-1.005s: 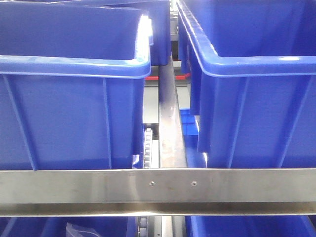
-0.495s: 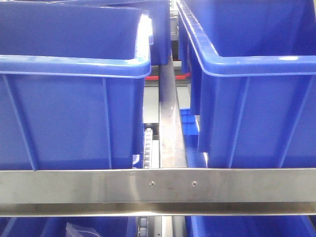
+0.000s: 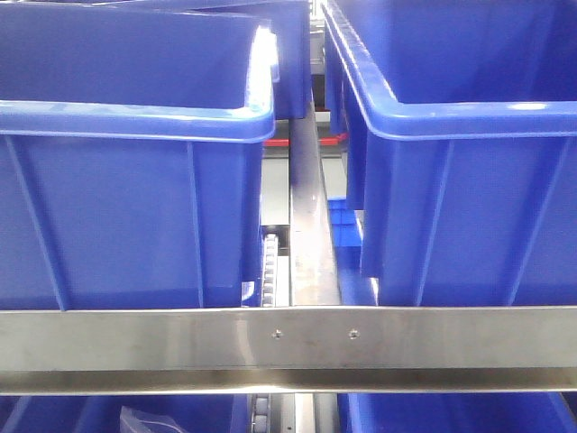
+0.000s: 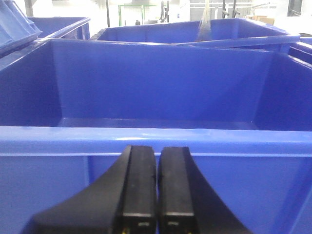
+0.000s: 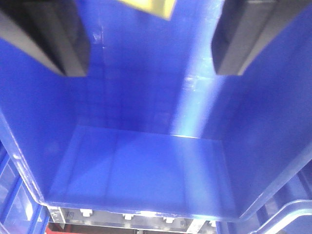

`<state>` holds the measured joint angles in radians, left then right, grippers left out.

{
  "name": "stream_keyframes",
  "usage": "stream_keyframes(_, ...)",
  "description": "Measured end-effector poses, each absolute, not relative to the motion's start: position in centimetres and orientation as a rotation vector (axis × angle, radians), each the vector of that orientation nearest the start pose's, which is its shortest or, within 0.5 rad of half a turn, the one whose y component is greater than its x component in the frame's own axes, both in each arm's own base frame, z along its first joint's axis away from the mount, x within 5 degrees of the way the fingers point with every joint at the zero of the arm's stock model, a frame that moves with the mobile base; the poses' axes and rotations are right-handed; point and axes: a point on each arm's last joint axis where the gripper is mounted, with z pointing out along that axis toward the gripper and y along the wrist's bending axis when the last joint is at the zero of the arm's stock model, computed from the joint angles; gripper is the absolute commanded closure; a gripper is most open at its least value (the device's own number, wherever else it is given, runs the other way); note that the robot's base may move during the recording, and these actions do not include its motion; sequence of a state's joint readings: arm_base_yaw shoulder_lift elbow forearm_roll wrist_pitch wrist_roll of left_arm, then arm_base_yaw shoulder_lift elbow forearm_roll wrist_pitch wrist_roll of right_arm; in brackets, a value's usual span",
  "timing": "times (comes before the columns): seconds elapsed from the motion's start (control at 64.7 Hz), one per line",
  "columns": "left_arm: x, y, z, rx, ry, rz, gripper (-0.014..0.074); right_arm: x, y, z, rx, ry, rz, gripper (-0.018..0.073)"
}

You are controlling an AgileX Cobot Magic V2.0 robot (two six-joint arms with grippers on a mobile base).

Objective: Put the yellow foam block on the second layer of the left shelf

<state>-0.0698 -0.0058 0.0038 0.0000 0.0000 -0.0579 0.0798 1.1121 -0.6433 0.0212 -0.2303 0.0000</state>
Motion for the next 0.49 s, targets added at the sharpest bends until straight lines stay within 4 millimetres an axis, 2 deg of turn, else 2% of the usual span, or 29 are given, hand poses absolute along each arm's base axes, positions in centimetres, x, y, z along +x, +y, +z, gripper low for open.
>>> stream_keyframes(0.108,5.6,-0.4,21.2,0.009,1.482,-0.103,0.0472,23.6,1.8,31.0,-0.047,1.718,0.071,0.0437)
stream_keyframes(0.17,5.6,-0.4,21.2,0.009,1.482,-0.103,0.0472,23.2,1.8,31.4,-0.047,1.702,0.071,0.0522)
stream_keyframes(0.386,5.6,-0.4,21.2,0.009,1.482,-0.103,0.0472,20.4,1.6,33.7,-0.045,1.630,0.075,0.0517)
stream_keyframes(0.495,5.6,-0.4,21.2,0.009,1.482,-0.103,0.0472,18.1,1.4,34.0,-0.044,1.577,0.076,0.0517)
